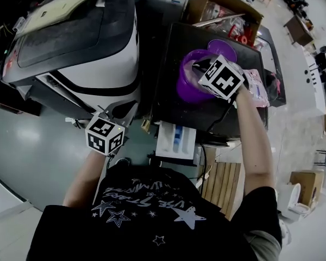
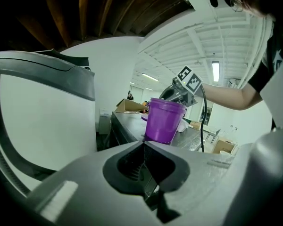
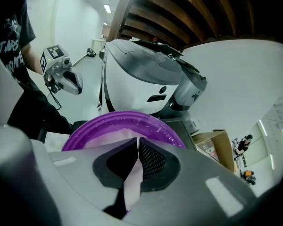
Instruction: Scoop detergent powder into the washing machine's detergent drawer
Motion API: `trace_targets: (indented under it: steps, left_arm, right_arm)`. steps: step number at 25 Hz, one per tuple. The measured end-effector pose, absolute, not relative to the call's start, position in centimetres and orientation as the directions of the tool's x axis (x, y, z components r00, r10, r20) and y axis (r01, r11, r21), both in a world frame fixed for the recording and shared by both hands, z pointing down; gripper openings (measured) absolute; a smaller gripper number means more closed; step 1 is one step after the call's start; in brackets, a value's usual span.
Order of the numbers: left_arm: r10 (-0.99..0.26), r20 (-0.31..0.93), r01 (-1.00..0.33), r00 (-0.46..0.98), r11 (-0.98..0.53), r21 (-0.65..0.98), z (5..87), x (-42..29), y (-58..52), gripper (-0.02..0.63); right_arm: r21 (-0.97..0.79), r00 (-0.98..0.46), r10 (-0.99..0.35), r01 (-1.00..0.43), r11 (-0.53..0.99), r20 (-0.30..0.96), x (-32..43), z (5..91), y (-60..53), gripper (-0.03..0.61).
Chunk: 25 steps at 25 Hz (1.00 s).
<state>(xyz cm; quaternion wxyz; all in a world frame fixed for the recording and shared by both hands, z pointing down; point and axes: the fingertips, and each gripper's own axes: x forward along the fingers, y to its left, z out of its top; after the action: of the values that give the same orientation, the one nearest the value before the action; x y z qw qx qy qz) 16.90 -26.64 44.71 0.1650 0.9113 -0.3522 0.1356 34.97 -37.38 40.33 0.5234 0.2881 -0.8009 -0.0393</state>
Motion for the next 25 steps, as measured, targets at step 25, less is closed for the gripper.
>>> trace_targets:
  steps: [25]
  left_arm:
    - [-0.595, 0.360, -0.683, 0.719, -0.702, 0.203, 44.7, 16.5, -26.4, 0.000]
  right_arm:
    - [0.068, -0.404, -0.236, -0.388, 0.919, 0.884, 33.5, 41.0, -34.7, 0.035]
